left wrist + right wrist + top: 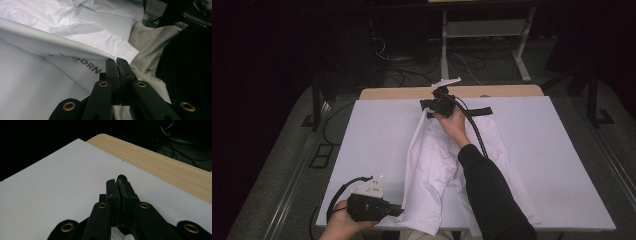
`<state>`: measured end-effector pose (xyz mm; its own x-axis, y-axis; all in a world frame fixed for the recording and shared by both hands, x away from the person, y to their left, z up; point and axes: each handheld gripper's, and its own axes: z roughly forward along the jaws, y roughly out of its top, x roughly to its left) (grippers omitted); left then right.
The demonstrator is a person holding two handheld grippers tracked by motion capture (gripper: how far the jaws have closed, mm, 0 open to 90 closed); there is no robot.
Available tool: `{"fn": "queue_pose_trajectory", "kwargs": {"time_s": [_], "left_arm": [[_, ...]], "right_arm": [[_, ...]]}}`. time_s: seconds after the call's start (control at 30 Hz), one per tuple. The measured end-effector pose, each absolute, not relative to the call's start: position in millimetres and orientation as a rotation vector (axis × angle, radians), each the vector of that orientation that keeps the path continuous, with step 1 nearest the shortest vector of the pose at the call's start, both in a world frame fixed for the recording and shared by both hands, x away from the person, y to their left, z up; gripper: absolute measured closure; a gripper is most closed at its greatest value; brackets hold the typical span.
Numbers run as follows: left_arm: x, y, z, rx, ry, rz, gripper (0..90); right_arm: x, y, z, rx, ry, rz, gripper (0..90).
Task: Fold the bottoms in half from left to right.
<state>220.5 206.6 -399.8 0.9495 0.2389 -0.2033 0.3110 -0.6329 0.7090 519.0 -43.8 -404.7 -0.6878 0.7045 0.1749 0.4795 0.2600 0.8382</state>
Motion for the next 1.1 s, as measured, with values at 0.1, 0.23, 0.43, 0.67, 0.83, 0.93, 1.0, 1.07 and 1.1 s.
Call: {"fn": "queue_pose_trajectory", "kwargs": {"time_s": [0.1,0.23,0.43,0.67,0.83,0.93,1.0,1.07,1.1], "left_arm": [[220.3,200.1,-395.6,2.284,0.358,-0.122,87.7],[219.5,190.6,-391.0,2.284,0.312,-0.117,87.7],[218.4,175.9,-387.0,2.279,0.252,-0.093,87.7],[223.1,160.0,-384.0,2.281,0.202,-0.112,87.7],[226.5,147.0,-382.6,2.274,0.189,-0.146,87.7],[227.4,139.7,-381.7,2.275,0.166,-0.145,87.7],[228.0,135.2,-381.2,2.273,0.158,-0.149,87.7],[228.9,130.7,-380.4,2.279,0.144,-0.153,87.8],[229.2,128.3,-380.0,2.281,0.139,-0.154,87.7]], "right_arm": [[519.9,-48.5,-402.8,1.110,2.291,1.394,85.9],[519.8,-55.1,-397.1,1.109,2.287,1.383,85.9],[520.1,-66.2,-389.2,1.113,2.286,1.380,85.9],[522.7,-81.4,-384.4,1.129,2.284,1.388,85.9],[522.0,-91.0,-383.4,1.129,2.283,1.384,85.9],[521.3,-97.2,-383.1,1.133,2.279,1.388,85.9],[521.1,-101.2,-383.1,1.136,2.280,1.384,85.9],[521.0,-105.1,-382.8,1.143,2.280,1.382,85.9],[521.1,-107.1,-382.6,1.146,2.280,1.383,86.0]]}}
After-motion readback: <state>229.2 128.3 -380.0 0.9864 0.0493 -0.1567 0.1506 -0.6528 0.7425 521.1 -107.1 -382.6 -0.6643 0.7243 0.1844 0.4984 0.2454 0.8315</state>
